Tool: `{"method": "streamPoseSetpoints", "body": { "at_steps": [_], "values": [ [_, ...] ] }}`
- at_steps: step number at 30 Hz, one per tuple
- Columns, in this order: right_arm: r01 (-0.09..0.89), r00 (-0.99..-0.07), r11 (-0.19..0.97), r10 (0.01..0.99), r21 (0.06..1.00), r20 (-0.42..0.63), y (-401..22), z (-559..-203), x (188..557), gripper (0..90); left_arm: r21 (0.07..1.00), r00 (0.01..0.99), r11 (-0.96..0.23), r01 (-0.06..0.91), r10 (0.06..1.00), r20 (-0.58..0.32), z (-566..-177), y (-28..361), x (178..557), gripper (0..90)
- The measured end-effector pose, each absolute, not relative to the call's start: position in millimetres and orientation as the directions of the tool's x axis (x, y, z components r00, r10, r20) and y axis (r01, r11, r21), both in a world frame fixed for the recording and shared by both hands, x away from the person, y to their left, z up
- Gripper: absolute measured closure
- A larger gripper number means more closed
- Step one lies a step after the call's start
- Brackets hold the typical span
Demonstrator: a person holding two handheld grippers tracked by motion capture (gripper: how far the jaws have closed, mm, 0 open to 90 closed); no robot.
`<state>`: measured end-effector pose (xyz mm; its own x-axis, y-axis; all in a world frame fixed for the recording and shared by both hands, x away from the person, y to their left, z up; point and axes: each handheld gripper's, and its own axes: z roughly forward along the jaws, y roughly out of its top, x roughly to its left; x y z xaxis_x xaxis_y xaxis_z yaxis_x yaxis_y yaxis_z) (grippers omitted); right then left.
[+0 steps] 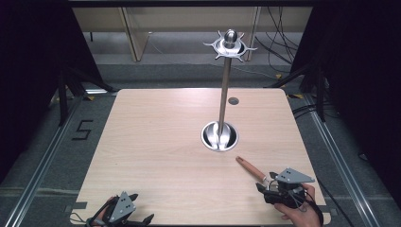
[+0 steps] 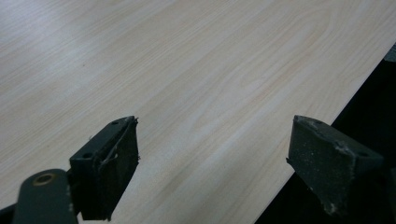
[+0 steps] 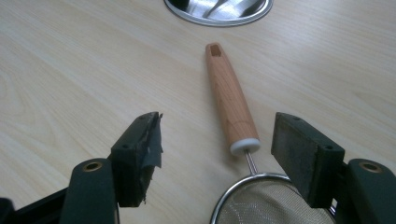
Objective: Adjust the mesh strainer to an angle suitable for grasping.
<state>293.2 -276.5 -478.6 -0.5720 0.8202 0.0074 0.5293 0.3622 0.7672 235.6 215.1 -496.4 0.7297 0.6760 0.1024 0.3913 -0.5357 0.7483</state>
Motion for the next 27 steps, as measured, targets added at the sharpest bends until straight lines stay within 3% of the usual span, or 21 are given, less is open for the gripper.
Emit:
{"method": "streamPoseSetpoints", "body": {
  "at_steps": [11, 12, 27],
  "values": [
    [0.516, -0.598, 0.434, 0.800, 0.739, -0.052, -273.8, -469.9, 317.7, 33.9, 0.746, 0.721, -0.524, 0.412, 0.688, 0.085, -496.9, 215.1, 234.6, 15.7],
    [0.552, -0.574, 0.400, 0.819, 0.732, -0.015, -272.2, -468.3, 318.3, 33.9, 0.746, 0.718, -0.519, 0.417, 0.692, 0.080, -497.0, 214.9, 234.3, 15.6],
    [0.572, -0.629, 0.498, 0.776, 0.652, -0.042, -260.0, -468.1, 351.8, 37.3, 0.751, 0.724, -0.531, 0.393, 0.682, 0.104, -496.4, 216.2, 235.7, 15.7]
  ]
}}
